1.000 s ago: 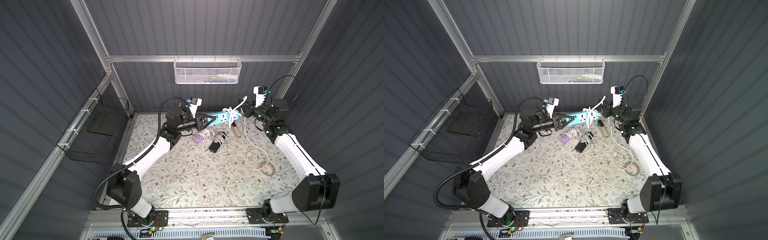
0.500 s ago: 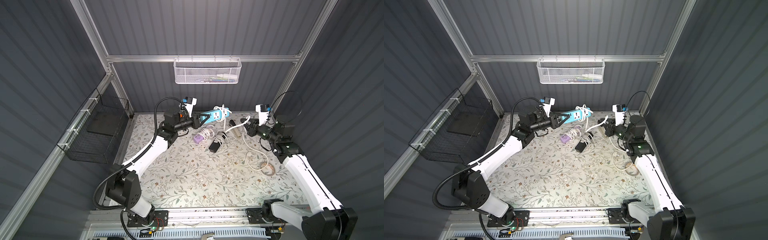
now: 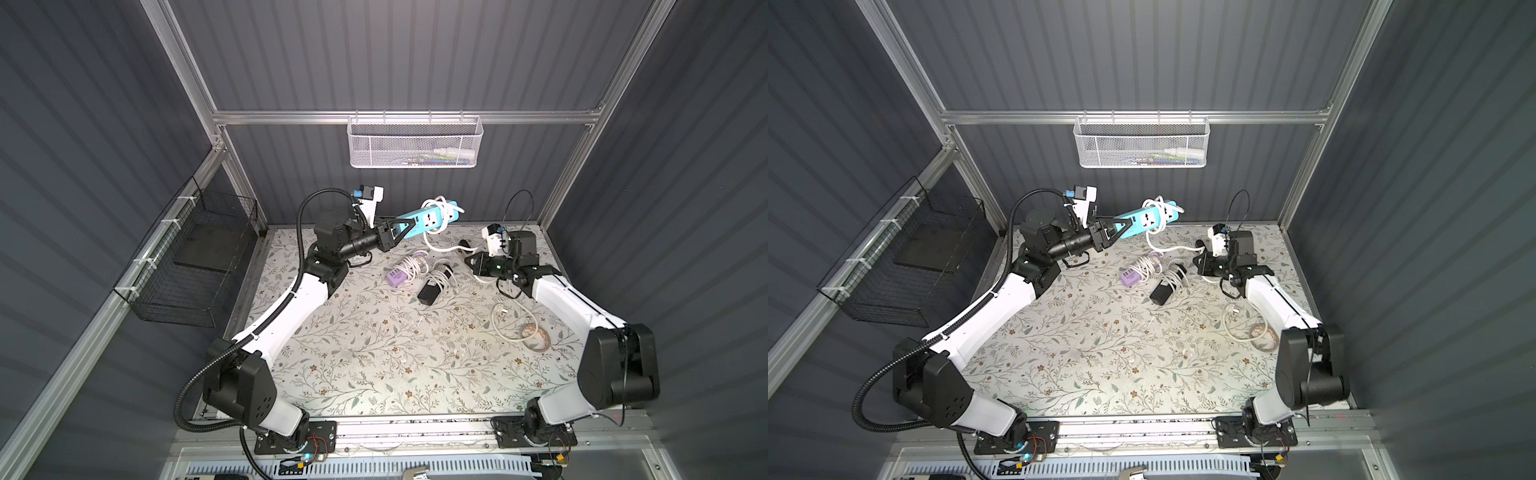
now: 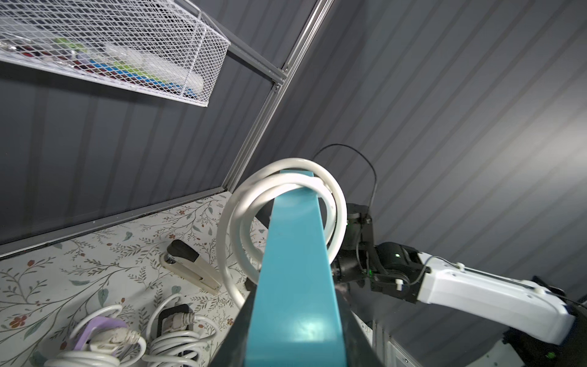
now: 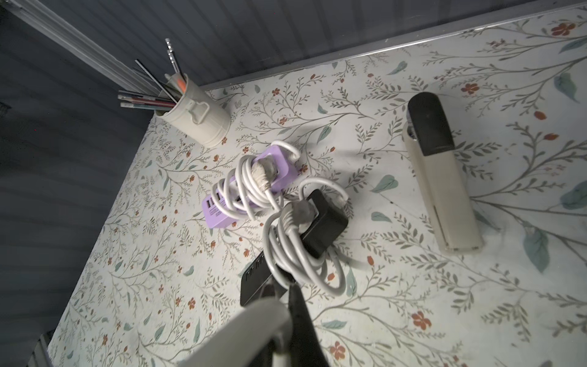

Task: Unwrap the cord wrapped around the power strip
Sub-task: Unwrap the power cord from the power strip.

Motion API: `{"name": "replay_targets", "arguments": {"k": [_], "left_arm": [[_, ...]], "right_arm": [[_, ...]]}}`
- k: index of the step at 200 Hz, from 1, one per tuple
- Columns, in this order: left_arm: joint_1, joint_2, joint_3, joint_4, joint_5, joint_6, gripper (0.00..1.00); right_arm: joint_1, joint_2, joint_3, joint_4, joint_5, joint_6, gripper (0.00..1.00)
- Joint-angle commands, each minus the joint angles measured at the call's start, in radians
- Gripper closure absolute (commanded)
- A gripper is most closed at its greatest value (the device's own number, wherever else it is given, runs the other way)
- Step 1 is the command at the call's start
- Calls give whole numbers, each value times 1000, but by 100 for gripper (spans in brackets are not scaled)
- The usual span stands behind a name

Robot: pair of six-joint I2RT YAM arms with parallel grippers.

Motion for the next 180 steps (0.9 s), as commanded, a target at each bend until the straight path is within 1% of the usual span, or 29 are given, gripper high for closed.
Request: {"name": "replay_targets", "arguments": {"k": [1, 38, 71, 100, 141, 168, 180], "left_arm": [[-14, -30, 28, 120, 51, -57, 100], [-19, -51, -5, 154, 64, -117, 100], [-29, -105, -84, 149, 67, -139, 100], [-45, -155, -182, 117, 58, -140, 100], [-68, -154, -317, 132, 67, -165, 100], [-68, -137, -357, 76, 45, -111, 100], [-67, -133, -364, 47, 6, -76, 100]], "right_arm": [[-5, 84, 94, -32, 34, 7, 100], [-52, 221, 212, -13, 0, 55, 100], [-91, 279, 316, -24, -27, 68, 100], [-124, 287, 439, -79, -53, 67, 100], [-159, 271, 618, -176, -85, 66, 100], [-180, 222, 665, -202, -114, 83, 100], [-189, 190, 663, -213, -127, 90, 100]]}}
